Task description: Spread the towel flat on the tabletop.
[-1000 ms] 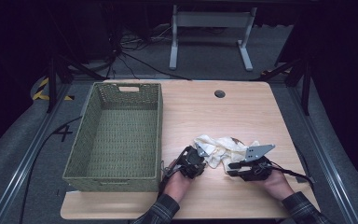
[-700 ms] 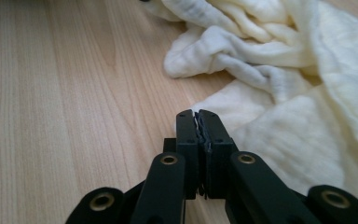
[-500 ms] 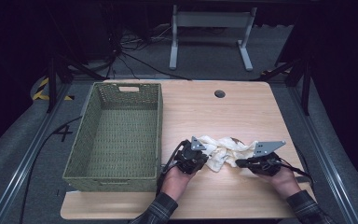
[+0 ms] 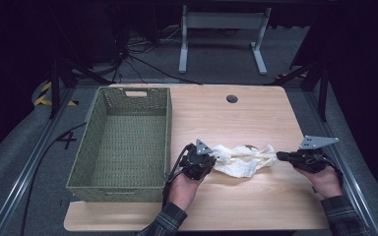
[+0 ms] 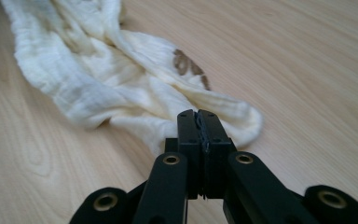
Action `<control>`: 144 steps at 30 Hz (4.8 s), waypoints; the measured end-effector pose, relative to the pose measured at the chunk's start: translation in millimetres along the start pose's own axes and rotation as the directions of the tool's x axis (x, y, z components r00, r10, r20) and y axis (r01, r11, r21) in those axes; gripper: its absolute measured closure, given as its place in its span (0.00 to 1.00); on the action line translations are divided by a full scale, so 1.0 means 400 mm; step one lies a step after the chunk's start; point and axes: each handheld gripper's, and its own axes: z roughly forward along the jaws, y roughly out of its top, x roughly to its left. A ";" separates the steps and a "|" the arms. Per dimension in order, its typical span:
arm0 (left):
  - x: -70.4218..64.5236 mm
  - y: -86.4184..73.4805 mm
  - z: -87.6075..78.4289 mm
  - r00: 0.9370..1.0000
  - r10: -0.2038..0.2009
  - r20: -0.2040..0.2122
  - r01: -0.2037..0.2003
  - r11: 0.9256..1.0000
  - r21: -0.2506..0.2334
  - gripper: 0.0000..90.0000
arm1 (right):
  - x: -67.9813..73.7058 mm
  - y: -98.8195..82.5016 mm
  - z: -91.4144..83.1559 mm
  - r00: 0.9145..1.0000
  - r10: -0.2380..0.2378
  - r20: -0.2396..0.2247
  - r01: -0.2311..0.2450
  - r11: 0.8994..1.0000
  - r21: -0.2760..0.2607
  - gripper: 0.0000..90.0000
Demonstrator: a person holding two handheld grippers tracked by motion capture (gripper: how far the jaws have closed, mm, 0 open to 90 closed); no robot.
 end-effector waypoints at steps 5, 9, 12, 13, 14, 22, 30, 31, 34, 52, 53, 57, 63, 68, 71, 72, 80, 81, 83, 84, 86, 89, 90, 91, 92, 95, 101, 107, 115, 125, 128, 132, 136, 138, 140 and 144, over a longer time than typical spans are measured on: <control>0.009 -0.003 0.015 0.999 -0.006 -0.035 0.007 1.000 0.024 0.96 | -0.050 -0.020 -0.026 0.997 0.050 0.054 -0.050 0.999 -0.008 0.99; 0.014 -0.015 0.045 1.000 -0.008 -0.030 0.010 0.998 0.062 0.96 | -0.059 -0.021 0.000 0.997 0.051 0.052 -0.053 0.998 0.025 0.97; 0.014 -0.021 0.053 1.000 -0.007 -0.025 0.009 0.997 0.077 0.96 | -0.048 -0.017 -0.003 0.999 0.041 0.036 -0.042 0.999 0.007 0.88; 0.015 -0.022 0.054 1.000 -0.010 -0.023 0.012 0.997 0.081 0.96 | -0.043 -0.016 -0.011 0.998 0.046 0.032 -0.046 0.999 -0.008 0.87; 0.015 -0.023 0.055 1.000 -0.007 -0.022 0.009 0.997 0.081 0.96 | -0.038 -0.017 -0.019 0.999 0.045 0.026 -0.044 0.999 -0.020 0.86; 0.014 -0.028 0.058 1.000 -0.004 -0.014 0.005 0.996 0.088 0.95 | 0.021 -0.051 -0.062 1.000 0.022 0.002 -0.022 1.000 -0.005 0.88; 0.014 -0.031 0.058 1.000 -0.003 -0.014 0.005 0.995 0.096 0.95 | 0.020 -0.091 -0.042 0.997 0.075 -0.006 -0.074 0.995 0.073 0.77; 0.014 -0.031 0.058 1.000 -0.003 -0.013 0.004 0.995 0.097 0.95 | 0.014 -0.095 -0.041 0.996 0.086 -0.007 -0.085 0.993 0.079 0.76; 0.014 -0.032 0.060 1.000 -0.002 -0.010 0.003 0.995 0.101 0.95 | 0.002 -0.107 -0.032 0.994 0.104 -0.023 -0.101 0.990 0.099 0.72; 0.014 -0.032 0.061 1.000 0.007 -0.008 -0.006 0.994 0.106 0.95 | 0.014 -0.002 0.044 0.991 0.013 -0.132 -0.006 0.998 0.056 0.97; 0.014 -0.032 0.061 1.000 0.008 -0.008 -0.007 0.994 0.106 0.95 | 0.007 0.002 0.057 0.992 0.018 -0.126 -0.010 0.998 0.064 0.97; 0.015 -0.033 0.062 1.000 0.007 -0.010 -0.006 0.994 0.109 0.95 | -0.016 0.005 0.109 0.998 0.007 -0.064 0.002 0.990 0.138 0.97; 0.014 -0.034 0.063 1.000 0.003 -0.010 -0.002 0.994 0.113 0.95 | -0.032 -0.002 0.069 0.998 0.040 -0.057 -0.036 0.996 0.079 0.88; 0.014 -0.035 0.064 1.000 0.001 -0.009 0.000 0.994 0.112 0.95 | -0.025 -0.023 0.020 0.997 0.054 -0.062 -0.050 0.997 0.062 0.85; 0.014 -0.035 0.065 1.000 0.001 -0.010 0.000 0.993 0.115 0.95 | -0.015 -0.047 0.016 0.993 0.068 -0.095 -0.060 0.994 0.087 0.80; 0.014 -0.035 0.065 1.000 0.001 -0.010 0.000 0.993 0.116 0.95 | -0.012 -0.052 0.020 0.992 0.072 -0.105 -0.062 0.993 0.099 0.79; 0.013 -0.036 0.065 1.000 0.003 -0.002 -0.003 0.993 0.120 0.95 | -0.002 -0.054 0.064 0.988 0.065 -0.140 -0.042 0.986 0.160 0.92; 0.011 -0.036 0.062 1.000 -0.001 -0.002 0.001 0.993 0.120 0.95 | 0.000 -0.054 0.060 0.988 0.056 -0.141 -0.033 0.987 0.160 0.94; 0.005 -0.036 0.051 1.000 -0.007 0.006 0.006 0.994 0.112 0.95 | 0.002 -0.054 0.044 0.989 0.055 -0.137 -0.033 0.988 0.153 0.95; -0.001 -0.037 0.043 1.000 -0.015 0.017 0.013 0.994 0.106 0.95 | 0.003 -0.055 0.035 0.989 0.058 -0.134 -0.038 0.988 0.151 0.96; -0.011 -0.037 0.030 1.000 -0.012 0.027 0.009 0.995 0.098 0.95 | 0.003 -0.059 0.011 0.991 0.055 -0.125 -0.037 0.990 0.138 0.96; -0.027 -0.044 0.014 1.000 -0.012 0.027 0.010 0.996 0.089 0.95 | 0.004 -0.073 -0.019 0.991 0.060 -0.119 -0.045 0.991 0.126 0.96; -0.032 -0.048 0.010 0.999 -0.012 0.031 0.009 0.996 0.091 0.95 | 0.005 -0.079 -0.032 0.991 0.062 -0.115 -0.048 0.991 0.122 0.96; -0.040 -0.054 0.007 0.999 -0.014 0.030 0.011 0.995 0.097 0.95 | 0.006 -0.085 -0.042 0.992 0.062 -0.114 -0.049 0.992 0.115 0.96; -0.040 -0.054 0.007 0.999 -0.014 0.030 0.011 0.995 0.097 0.95 | 0.006 -0.085 -0.042 0.992 0.062 -0.114 -0.049 0.992 0.115 0.96; -0.062 -0.074 -0.007 1.000 0.003 0.018 -0.004 0.994 0.106 0.95 | 0.018 -0.105 -0.077 0.992 0.061 -0.111 -0.050 0.993 0.103 0.96; -0.083 -0.112 -0.038 1.000 -0.009 0.021 0.007 0.993 0.119 0.96 | 0.038 -0.135 -0.101 0.990 0.060 -0.129 -0.045 0.992 0.114 0.96; -0.089 -0.143 -0.055 1.000 -0.012 0.020 0.009 0.990 0.141 0.96 | 0.072 -0.153 -0.101 0.987 0.036 -0.158 -0.014 0.990 0.139 0.97; -0.100 -0.192 -0.071 0.998 -0.016 0.055 0.005 0.982 0.189 0.95 | 0.124 -0.182 -0.110 0.980 0.020 -0.199 0.013 0.986 0.165 0.97; -0.107 -0.157 -0.072 0.999 0.023 0.027 -0.027 0.989 0.145 0.77 | 0.116 -0.174 -0.131 0.989 0.020 -0.147 -0.005 0.995 0.100 0.83; -0.104 -0.123 -0.056 0.999 0.031 0.013 -0.032 0.992 0.120 0.74 | 0.103 -0.153 -0.119 0.991 0.010 -0.135 0.001 0.996 0.085 0.80; -0.098 -0.091 -0.039 0.999 0.040 0.014 -0.041 0.993 0.106 0.72 | 0.086 -0.117 -0.101 0.992 -0.007 -0.127 0.015 0.998 0.060 0.78; -0.079 -0.042 -0.008 0.999 0.038 0.000 -0.037 0.995 0.087 0.71 | 0.072 -0.091 -0.084 0.993 -0.020 -0.120 0.027 0.998 0.052 0.77; -0.066 -0.024 0.007 0.999 0.039 -0.012 -0.038 0.996 0.082 0.70 | 0.060 -0.079 -0.076 0.993 -0.020 -0.113 0.026 0.998 0.049 0.76; -0.055 -0.010 0.020 0.999 0.041 -0.022 -0.039 0.996 0.084 0.70 | 0.047 -0.067 -0.071 0.995 -0.022 -0.100 0.026 0.999 0.041 0.75; -0.030 0.017 0.045 0.999 0.045 -0.030 -0.042 0.994 0.097 0.69 | 0.018 -0.046 -0.059 0.997 -0.013 -0.082 0.015 1.000 0.027 0.74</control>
